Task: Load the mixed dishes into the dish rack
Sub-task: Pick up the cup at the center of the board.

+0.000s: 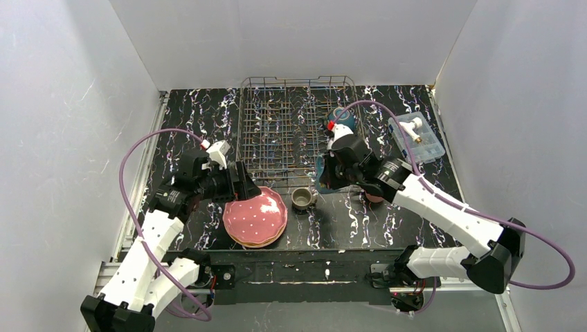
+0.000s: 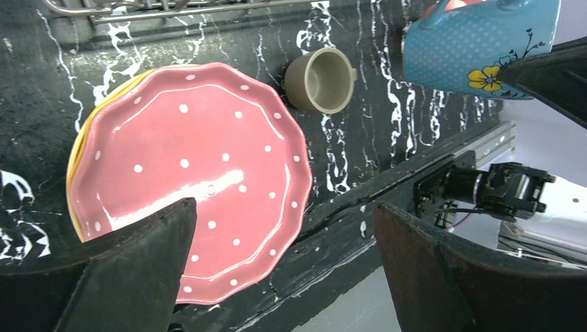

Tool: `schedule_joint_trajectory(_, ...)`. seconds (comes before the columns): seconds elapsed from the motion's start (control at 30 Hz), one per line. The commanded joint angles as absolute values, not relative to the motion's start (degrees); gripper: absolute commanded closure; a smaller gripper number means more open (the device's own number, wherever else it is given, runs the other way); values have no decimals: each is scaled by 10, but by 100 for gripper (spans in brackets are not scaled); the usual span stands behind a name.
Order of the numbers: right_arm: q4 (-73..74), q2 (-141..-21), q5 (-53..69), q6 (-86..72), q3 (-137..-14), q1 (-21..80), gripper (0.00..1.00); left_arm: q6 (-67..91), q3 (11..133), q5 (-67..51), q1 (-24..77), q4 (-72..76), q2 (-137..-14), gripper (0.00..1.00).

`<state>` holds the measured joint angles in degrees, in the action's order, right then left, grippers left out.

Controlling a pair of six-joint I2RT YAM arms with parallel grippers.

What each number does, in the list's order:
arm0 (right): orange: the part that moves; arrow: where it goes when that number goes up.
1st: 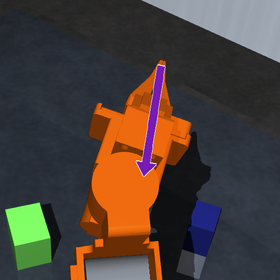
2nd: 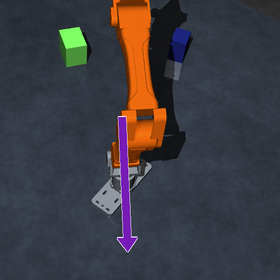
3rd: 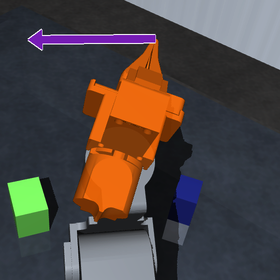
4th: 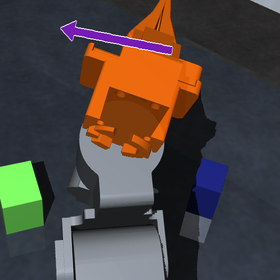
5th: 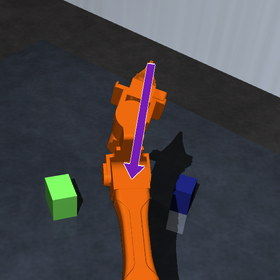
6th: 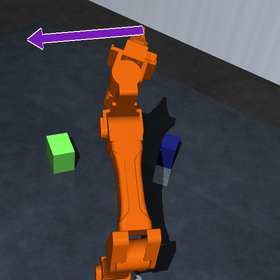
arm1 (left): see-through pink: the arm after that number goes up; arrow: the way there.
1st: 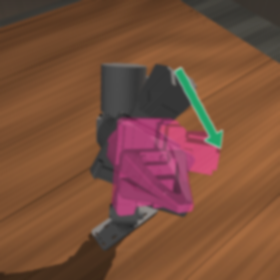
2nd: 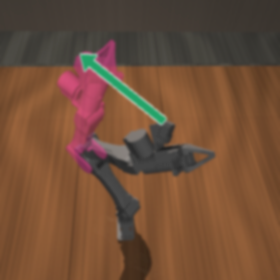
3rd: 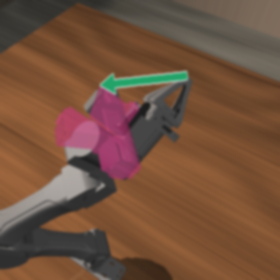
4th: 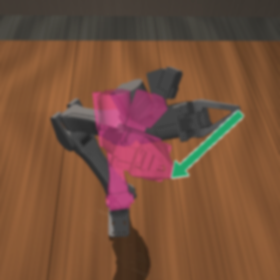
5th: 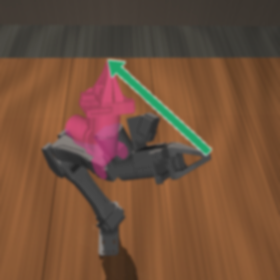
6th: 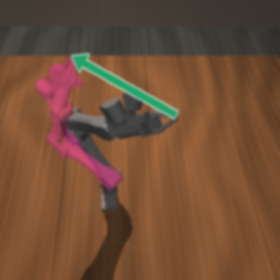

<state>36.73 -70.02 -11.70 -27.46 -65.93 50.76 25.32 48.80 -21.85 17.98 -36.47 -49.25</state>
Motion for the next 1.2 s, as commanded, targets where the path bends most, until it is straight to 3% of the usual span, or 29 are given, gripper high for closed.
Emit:
schedule_joint_trajectory(0.0, 265, -655, -83, -321, -678, 509, 99, 291, 475, -265, 181, -337, -460, 2)
schedule_joint_trajectory(0.4, 122, -632, -24, -427, -643, 509, 99, 398, 448, -325, 181, -245, -408, 2)
schedule_joint_trajectory(1.17, -167, -567, -26, -626, -543, 509, 99, 623, 370, -383, 182, 32, -346, 2)
